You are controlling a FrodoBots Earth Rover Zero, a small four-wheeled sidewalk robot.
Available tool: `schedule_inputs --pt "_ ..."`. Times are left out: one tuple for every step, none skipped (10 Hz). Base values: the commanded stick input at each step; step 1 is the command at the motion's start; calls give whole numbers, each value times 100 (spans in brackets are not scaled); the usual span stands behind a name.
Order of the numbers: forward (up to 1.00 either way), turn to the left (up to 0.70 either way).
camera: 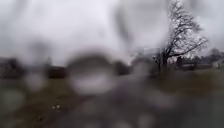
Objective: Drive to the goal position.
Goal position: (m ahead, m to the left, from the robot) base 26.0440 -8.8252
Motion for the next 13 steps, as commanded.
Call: schedule_inputs --pt "85 0" --pt "85 0" --pt "85 0" --pt "85 0" --pt "85 0" --pt "85 0" --pt "85 0" --pt "85 0" --pt "85 0" --pt "85 0" --pt "85 0" --pt "85 0" --pt "85 0"
